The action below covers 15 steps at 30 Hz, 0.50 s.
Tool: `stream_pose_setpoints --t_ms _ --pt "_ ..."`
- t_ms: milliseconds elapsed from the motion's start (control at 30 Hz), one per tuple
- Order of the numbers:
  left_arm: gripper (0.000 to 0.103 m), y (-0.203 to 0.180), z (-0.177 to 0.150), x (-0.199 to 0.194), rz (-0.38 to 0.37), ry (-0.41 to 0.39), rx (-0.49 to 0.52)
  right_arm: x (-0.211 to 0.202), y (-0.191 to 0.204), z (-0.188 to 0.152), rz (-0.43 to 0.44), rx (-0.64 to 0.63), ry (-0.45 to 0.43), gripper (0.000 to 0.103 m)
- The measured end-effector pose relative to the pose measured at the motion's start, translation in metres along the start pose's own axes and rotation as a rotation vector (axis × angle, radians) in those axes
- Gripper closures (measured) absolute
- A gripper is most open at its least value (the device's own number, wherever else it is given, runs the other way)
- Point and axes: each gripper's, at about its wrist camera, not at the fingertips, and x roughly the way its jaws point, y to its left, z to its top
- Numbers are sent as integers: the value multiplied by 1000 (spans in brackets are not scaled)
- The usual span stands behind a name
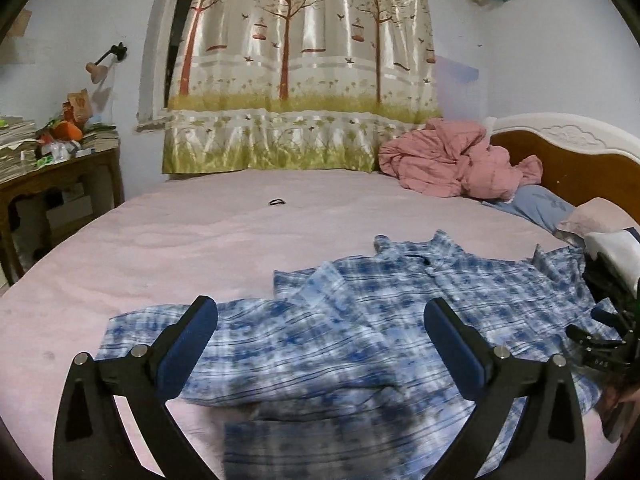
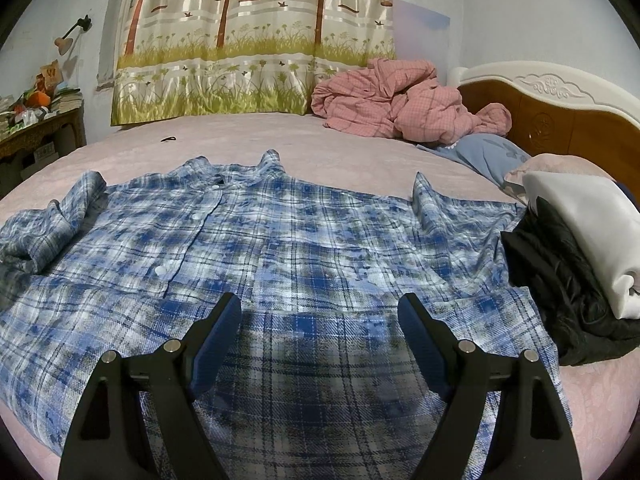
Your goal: Fold large clothes
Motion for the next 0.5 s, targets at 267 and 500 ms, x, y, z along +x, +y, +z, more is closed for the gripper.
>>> stream_pose_setpoints --t_ms 267,500 --pt "1 15 -4 -8 24 3 -25 -18 -6 1 22 7 -55 19" --pt "1 18 -1 -38 77 -63 54 -122 -65 -14 65 -24 -264 19"
